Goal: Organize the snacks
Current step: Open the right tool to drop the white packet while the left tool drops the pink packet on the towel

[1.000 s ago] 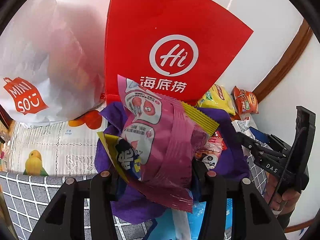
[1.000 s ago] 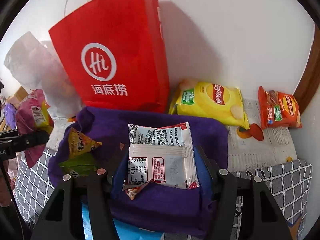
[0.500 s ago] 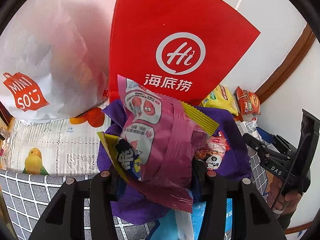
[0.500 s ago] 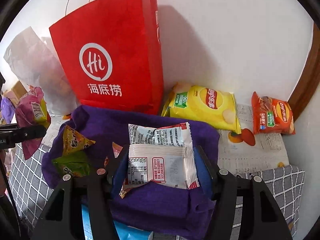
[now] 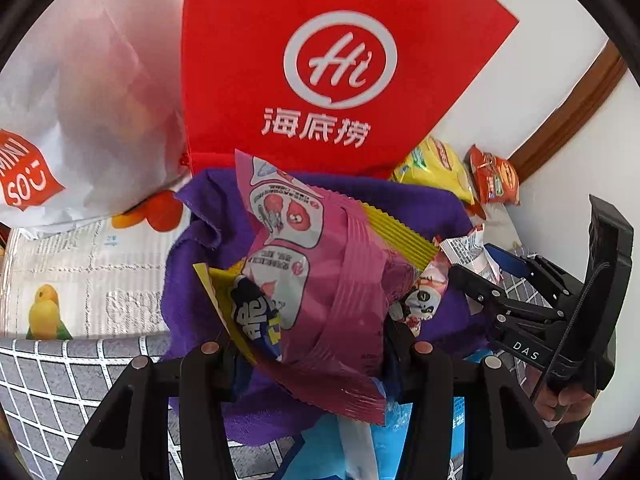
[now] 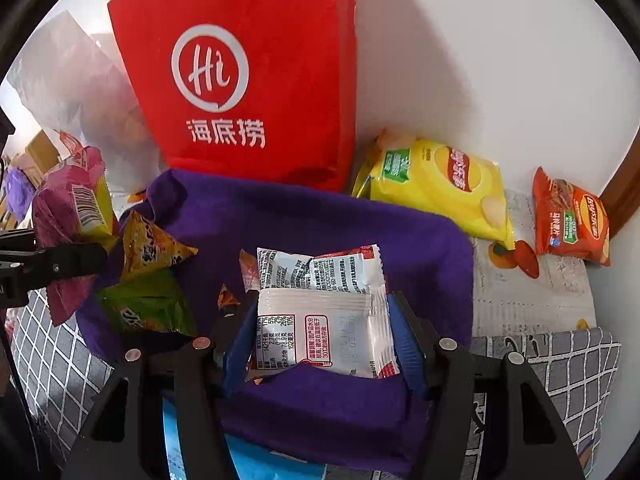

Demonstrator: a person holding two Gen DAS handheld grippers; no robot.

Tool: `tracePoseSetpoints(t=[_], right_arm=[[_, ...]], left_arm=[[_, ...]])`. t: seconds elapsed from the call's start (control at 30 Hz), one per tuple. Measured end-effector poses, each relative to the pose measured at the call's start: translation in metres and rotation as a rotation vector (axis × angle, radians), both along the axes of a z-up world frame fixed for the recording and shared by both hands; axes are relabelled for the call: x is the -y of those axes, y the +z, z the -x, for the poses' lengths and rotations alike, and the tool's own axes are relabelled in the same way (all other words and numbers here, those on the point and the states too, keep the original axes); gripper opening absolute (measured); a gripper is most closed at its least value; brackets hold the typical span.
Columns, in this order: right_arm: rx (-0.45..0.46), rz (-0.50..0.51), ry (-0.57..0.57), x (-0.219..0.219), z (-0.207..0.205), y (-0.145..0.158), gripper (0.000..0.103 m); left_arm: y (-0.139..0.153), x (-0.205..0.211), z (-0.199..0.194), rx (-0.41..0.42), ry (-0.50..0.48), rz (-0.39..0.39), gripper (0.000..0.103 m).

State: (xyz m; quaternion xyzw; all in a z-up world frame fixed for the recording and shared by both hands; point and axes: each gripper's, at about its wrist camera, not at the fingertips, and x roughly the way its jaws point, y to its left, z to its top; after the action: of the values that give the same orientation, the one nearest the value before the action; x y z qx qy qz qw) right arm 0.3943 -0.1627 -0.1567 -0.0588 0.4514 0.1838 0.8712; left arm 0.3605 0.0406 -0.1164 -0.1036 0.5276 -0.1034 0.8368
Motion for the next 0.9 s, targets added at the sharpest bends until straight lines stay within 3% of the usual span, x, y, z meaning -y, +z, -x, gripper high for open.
tracePoseSetpoints(t=[0.47, 0.9], right_arm=[[-0.033, 0.025, 0.015, -0.011, 0.000, -0.009, 0.065], [-0.051, 0.021, -0.020, -0.005, -0.004, -0.008, 0.074]], left_arm=[[-0.009, 0.006, -0.006, -0.022, -0.014, -0.011, 0.048], [-0.015, 0.008, -0.008, -0.041, -0.029, -0.008, 0.049]])
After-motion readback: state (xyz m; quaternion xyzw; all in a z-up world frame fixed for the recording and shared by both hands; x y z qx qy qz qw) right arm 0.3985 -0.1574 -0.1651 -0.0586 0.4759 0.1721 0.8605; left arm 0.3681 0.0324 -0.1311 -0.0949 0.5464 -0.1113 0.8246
